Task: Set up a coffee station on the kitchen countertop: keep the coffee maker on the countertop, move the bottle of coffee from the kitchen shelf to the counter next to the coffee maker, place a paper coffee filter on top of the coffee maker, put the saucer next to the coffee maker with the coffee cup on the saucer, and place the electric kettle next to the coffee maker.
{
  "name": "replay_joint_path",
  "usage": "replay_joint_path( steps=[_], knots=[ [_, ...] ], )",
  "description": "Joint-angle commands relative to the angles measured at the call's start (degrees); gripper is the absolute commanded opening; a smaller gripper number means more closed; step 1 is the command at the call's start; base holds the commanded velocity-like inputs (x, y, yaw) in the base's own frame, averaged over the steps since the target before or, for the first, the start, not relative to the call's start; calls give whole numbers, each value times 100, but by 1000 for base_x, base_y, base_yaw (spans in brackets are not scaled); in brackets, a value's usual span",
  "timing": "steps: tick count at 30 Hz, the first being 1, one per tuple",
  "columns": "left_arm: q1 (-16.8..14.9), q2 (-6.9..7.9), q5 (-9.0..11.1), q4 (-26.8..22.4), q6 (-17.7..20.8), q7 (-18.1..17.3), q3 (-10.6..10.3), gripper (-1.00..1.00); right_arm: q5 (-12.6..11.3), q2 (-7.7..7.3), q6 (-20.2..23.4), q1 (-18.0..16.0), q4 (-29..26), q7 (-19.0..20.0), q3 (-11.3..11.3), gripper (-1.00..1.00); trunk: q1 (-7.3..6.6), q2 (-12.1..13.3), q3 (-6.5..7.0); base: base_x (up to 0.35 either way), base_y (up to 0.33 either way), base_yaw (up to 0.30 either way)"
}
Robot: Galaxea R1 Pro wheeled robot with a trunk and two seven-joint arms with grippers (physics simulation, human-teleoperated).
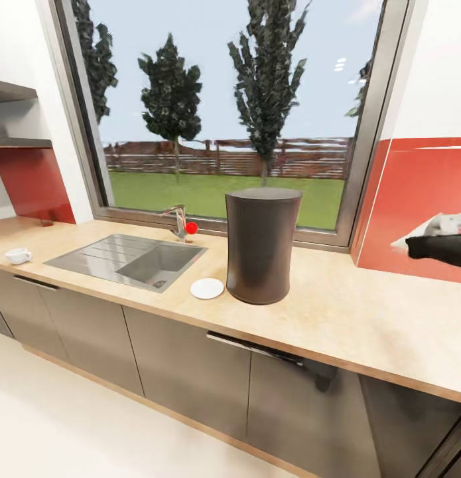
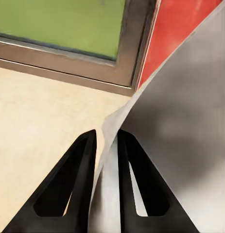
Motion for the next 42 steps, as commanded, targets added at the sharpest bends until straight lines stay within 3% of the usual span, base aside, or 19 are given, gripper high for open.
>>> replay_joint_path(
  steps=[1, 3, 5, 9, 10, 11, 12, 13, 16, 19, 23, 26, 30, 42],
  knots=[
    [1, 12, 6, -7, -10, -7, 5, 100, 141, -42, 32, -245, 75, 49, 214, -100, 0, -4, -6, 0, 0, 0],
    [1, 41, 10, -7, -10, -13, 5, 100, 231, -84, 45, -750, 266, 63, 606, -100, 0, -4, -6, 0, 0, 0],
    [1, 50, 11, -8, -10, -14, 5, 100, 254, -94, 51, -1037, 438, 67, 801, -100, 0, -4, -6, 0, 0, 0],
    [1, 65, 12, -8, -10, -20, 5, 100, 284, -108, 55, -2070, 1367, 93, 1438, -100, 0, -4, -6, 0, 0, 0],
    [1, 73, 12, -4, -10, -24, 5, 100, 293, -104, 54, -3115, 2505, 437, 2134, -100, 0, -4, -6, 0, 0, 0],
    [1, 74, 12, -2, -10, -24, 5, 100, 297, -99, 54, -3481, 2908, 650, 2365, -100, 0, -4, -6, 0, 0, 0],
    [1, 75, 12, -2, -10, -26, 5, 100, 298, -95, 54, -3670, 3115, 751, 2489, -100, 0, -4, -6, 0, 0, 0],
    [1, 75, 12, -1, -10, -36, 5, 100, 308, -81, 54, -4090, 3580, 943, 2820, -100, 0, -4, -6, 0, 0, 0],
    [1, 76, 12, 0, -10, -79, 5, 100, 324, 33, 46, -5134, 4900, 1581, 4074, -100, 0, -4, -6, 0, 0, 0],
    [1, 76, 12, 1, -10, -90, 5, 100, 337, 190, 36, -5642, 5627, 2298, 4730, -100, 0, -4, -6, 0, 0, 0],
    [1, 76, 12, 1, -10, -94, 5, 100, 517, 297, 30, -5842, 5933, 3076, 5042, -100, 0, -4, -6, 0, 0, 0],
    [1, 76, 12, 1, -10, -95, 5, 100, 880, 383, 28, -5895, 6014, 3455, 5309, -100, 0, -4, -6, 29, 0, 0],
    [1, 76, 12, 1, -10, -96, 5, 100, 1046, 457, 27, -5909, 6028, 3569, 5414, -100, 0, -4, -6, 69, 0, 0],
    [1, 79, 12, 1, -10, -96, 5, 100, 1100, 526, 27, -5988, 5955, 3598, 5441, -100, 0, -4, -6, 100, 85, 0]
  ],
)
